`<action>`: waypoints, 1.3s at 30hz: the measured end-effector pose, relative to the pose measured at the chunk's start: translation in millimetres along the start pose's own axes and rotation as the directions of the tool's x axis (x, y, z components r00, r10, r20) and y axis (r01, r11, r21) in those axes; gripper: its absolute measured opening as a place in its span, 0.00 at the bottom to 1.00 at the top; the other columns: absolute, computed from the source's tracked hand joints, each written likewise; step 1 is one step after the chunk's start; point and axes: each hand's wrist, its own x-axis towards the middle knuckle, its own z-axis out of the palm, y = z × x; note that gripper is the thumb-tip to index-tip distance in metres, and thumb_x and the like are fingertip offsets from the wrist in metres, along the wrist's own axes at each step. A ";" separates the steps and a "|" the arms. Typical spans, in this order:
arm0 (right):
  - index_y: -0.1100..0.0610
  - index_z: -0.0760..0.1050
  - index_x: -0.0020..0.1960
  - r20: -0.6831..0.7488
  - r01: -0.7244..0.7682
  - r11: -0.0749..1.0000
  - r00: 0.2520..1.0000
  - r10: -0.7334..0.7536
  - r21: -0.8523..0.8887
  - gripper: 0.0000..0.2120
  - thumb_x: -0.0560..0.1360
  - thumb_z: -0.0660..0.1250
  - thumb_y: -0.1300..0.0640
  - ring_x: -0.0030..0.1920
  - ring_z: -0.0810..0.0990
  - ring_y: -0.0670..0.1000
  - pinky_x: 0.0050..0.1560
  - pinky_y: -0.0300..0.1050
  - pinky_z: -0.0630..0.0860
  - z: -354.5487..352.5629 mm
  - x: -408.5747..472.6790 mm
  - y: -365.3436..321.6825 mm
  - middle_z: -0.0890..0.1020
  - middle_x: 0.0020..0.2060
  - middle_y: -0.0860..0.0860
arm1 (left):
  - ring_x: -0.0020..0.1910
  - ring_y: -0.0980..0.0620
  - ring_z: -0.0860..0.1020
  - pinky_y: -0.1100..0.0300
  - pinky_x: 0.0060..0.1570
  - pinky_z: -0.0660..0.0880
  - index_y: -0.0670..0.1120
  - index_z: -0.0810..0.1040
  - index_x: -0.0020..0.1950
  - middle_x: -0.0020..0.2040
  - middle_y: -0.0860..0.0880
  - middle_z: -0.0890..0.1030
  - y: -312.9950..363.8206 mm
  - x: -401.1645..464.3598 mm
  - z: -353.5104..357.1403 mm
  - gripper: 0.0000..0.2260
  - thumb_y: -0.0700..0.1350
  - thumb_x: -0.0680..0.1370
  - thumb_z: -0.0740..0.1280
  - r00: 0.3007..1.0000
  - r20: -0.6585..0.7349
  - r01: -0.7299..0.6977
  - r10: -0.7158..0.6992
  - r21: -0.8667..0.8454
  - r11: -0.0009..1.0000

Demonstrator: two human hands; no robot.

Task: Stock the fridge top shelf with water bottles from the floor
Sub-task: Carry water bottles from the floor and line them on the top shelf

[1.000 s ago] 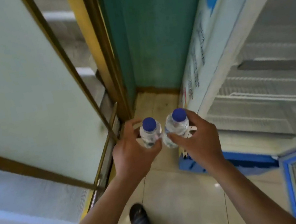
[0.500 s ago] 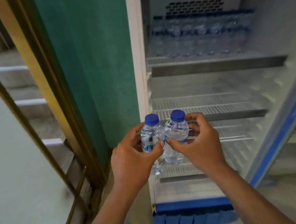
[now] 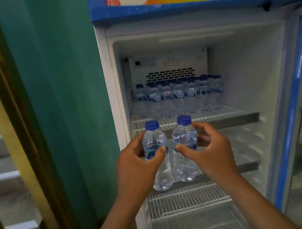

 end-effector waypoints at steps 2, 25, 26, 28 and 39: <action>0.46 0.76 0.57 -0.027 0.004 1.000 1.000 -0.004 0.004 0.26 0.63 0.83 0.52 0.44 0.84 0.39 0.44 0.37 0.82 5.9 21.8 -1.3 0.85 0.45 0.41 | 0.50 0.64 0.82 0.65 0.47 0.81 0.61 0.76 0.64 0.53 0.60 0.84 1.1 25.9 2.2 0.23 0.57 0.70 0.75 1.000 -0.019 -0.015 0.015 0.011 1.000; 0.48 0.71 0.55 0.071 -0.048 0.998 0.996 0.044 0.051 0.26 0.64 0.82 0.51 0.44 0.78 0.38 0.41 0.35 0.76 73.1 235.6 65.0 0.79 0.45 0.41 | 0.55 0.47 0.80 0.59 0.49 0.74 0.52 0.73 0.65 0.60 0.49 0.80 -44.9 257.5 80.2 0.19 0.50 0.76 0.71 0.959 -0.152 0.267 -0.238 0.209 0.941; 0.47 0.71 0.55 0.100 -0.061 0.997 0.993 0.055 0.053 0.26 0.64 0.82 0.52 0.43 0.77 0.37 0.41 0.35 0.75 77.7 240.1 69.4 0.78 0.44 0.39 | 0.55 0.47 0.80 0.58 0.51 0.75 0.52 0.74 0.64 0.60 0.49 0.80 -52.0 263.7 80.9 0.19 0.50 0.75 0.72 0.956 -0.144 0.282 -0.255 0.212 0.936; 0.46 0.70 0.53 0.161 -0.077 0.995 0.985 0.067 0.058 0.25 0.64 0.82 0.53 0.43 0.76 0.37 0.42 0.36 0.75 86.4 247.3 77.8 0.77 0.43 0.38 | 0.56 0.46 0.80 0.58 0.55 0.76 0.51 0.74 0.66 0.62 0.49 0.80 -63.5 273.6 82.1 0.21 0.47 0.74 0.73 0.948 -0.131 0.312 -0.290 0.202 0.929; 0.46 0.71 0.54 0.234 -0.112 0.987 0.969 0.083 0.113 0.26 0.64 0.82 0.53 0.46 0.77 0.37 0.38 0.28 0.72 114.6 263.1 110.8 0.77 0.47 0.39 | 0.58 0.49 0.78 0.60 0.55 0.74 0.47 0.72 0.70 0.64 0.47 0.79 -92.3 300.7 92.2 0.24 0.42 0.75 0.72 0.963 -0.101 0.260 -0.250 0.098 0.961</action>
